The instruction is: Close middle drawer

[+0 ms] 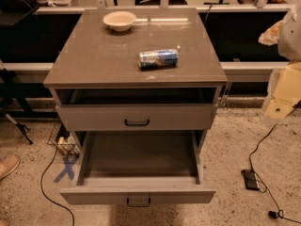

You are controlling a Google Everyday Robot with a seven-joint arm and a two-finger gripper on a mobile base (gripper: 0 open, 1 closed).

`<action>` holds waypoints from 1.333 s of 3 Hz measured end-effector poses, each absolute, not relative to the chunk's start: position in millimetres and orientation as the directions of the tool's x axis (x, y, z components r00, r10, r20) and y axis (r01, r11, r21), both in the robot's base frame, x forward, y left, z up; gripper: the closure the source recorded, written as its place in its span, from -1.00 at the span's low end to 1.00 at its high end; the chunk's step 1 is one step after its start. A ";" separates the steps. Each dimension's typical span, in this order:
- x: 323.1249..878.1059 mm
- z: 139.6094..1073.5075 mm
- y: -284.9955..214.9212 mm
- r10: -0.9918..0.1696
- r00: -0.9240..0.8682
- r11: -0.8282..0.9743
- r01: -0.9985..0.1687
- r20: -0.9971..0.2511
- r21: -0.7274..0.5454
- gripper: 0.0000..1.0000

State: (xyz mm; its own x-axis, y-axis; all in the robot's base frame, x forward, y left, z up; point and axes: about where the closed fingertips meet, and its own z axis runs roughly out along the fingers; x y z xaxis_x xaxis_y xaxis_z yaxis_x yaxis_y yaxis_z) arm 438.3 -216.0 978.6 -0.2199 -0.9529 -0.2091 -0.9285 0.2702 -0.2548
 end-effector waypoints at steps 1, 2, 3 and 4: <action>438.3 978.8 -216.1 -0.953 -0.220 0.270 -0.928 -0.209 -0.255 -1.00; 438.5 981.2 -219.0 -0.941 -0.236 0.296 -0.921 -0.241 -0.252 -1.00; 434.7 914.5 -213.6 -0.881 -0.358 0.400 -0.913 -0.310 -0.083 -1.00; 424.1 822.9 -182.9 -0.780 -0.502 0.486 -0.862 -0.373 0.143 -1.00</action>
Offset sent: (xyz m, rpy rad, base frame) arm -0.0025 -0.0096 0.0114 0.0318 -0.0090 -0.0204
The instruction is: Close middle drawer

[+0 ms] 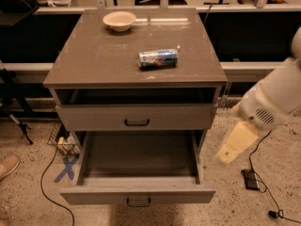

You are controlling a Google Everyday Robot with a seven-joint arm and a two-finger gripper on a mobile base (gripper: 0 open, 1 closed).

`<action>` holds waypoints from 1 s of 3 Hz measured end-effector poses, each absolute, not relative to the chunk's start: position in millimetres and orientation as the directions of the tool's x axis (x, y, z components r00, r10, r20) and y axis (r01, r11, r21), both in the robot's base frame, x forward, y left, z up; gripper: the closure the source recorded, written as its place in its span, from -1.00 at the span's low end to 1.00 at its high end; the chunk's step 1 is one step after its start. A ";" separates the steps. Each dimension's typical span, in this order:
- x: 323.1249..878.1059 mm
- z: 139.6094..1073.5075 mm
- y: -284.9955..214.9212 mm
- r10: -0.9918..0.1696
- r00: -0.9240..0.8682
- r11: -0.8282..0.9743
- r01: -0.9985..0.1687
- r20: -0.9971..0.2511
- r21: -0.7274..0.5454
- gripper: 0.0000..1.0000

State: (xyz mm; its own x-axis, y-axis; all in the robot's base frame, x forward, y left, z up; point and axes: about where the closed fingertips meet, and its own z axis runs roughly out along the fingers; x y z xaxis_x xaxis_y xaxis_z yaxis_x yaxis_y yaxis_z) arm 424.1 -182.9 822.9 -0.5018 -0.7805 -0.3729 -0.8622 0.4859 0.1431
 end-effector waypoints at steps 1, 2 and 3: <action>408.2 720.1 -129.4 -0.723 -0.575 0.465 -0.815 -0.383 0.347 -1.00; 391.7 689.5 -126.6 -0.726 -0.592 0.459 -0.796 -0.350 0.395 -1.00; 391.7 690.0 -126.5 -0.726 -0.592 0.459 -0.796 -0.350 0.394 -1.00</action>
Offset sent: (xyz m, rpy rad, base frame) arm -0.0122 0.0478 -0.0898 0.1208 0.1435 -0.0139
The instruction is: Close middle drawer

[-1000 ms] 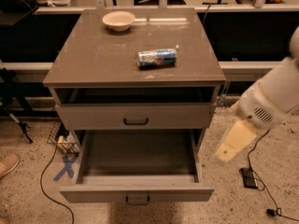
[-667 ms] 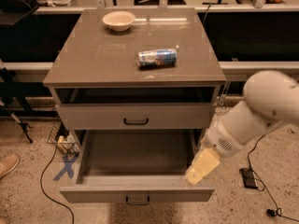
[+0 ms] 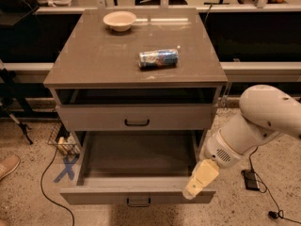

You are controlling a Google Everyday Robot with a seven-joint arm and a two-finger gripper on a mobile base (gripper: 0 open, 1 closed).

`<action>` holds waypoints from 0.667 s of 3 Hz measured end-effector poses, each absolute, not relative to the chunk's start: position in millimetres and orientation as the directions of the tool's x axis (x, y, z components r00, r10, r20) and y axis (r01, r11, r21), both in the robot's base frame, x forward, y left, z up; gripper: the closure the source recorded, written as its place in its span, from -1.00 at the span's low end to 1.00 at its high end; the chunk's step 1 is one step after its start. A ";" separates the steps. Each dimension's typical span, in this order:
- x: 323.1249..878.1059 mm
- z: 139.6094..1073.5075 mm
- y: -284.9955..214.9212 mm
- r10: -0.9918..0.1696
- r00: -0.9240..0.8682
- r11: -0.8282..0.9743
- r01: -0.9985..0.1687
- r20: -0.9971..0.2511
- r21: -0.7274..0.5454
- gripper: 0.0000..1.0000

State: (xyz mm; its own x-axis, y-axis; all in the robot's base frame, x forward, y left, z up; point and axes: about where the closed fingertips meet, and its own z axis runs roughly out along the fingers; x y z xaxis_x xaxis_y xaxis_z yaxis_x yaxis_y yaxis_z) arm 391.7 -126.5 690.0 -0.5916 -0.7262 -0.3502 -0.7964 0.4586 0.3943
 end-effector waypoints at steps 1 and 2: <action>393.2 653.9 -120.6 -0.669 -0.647 0.479 -0.752 -0.366 0.453 -1.00; 388.7 585.6 -110.4 -0.575 -0.734 0.510 -0.666 -0.361 0.544 -0.62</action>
Offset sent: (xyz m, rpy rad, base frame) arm -0.0021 0.0261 -0.1936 0.2289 0.1980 -0.2912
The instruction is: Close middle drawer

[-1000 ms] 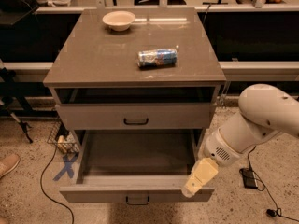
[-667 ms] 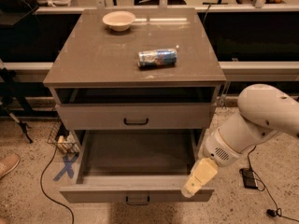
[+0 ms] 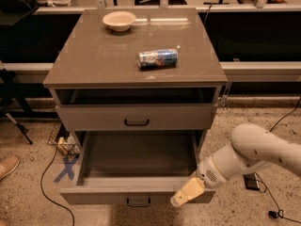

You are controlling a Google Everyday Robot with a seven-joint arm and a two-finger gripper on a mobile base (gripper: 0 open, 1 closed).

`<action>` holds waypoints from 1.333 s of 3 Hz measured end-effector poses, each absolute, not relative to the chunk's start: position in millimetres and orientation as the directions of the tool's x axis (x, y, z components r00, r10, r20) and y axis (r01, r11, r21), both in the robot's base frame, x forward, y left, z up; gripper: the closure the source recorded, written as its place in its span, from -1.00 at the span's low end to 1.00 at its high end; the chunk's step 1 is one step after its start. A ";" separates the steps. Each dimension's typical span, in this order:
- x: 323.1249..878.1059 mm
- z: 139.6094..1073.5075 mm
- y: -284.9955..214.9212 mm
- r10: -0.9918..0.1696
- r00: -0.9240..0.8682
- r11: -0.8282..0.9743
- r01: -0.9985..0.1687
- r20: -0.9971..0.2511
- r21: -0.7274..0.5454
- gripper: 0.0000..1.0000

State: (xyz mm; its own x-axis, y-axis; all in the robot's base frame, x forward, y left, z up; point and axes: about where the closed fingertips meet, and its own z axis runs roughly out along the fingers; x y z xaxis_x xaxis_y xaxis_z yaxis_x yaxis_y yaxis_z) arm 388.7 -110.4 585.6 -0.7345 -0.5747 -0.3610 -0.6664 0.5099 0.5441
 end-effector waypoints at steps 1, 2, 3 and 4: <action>382.8 533.8 -107.8 -0.488 -0.805 0.553 -0.585 -0.337 0.594 -0.15; 379.8 473.5 -109.5 -0.405 -0.874 0.621 -0.478 -0.268 0.621 0.47; 389.6 432.8 -114.6 -0.312 -0.926 0.698 -0.376 -0.213 0.609 0.91; 418.2 398.2 -116.4 -0.184 -0.964 0.762 -0.264 -0.194 0.591 1.00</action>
Offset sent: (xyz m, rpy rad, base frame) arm -0.0078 -0.0022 -0.1481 0.0090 0.1546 -0.2849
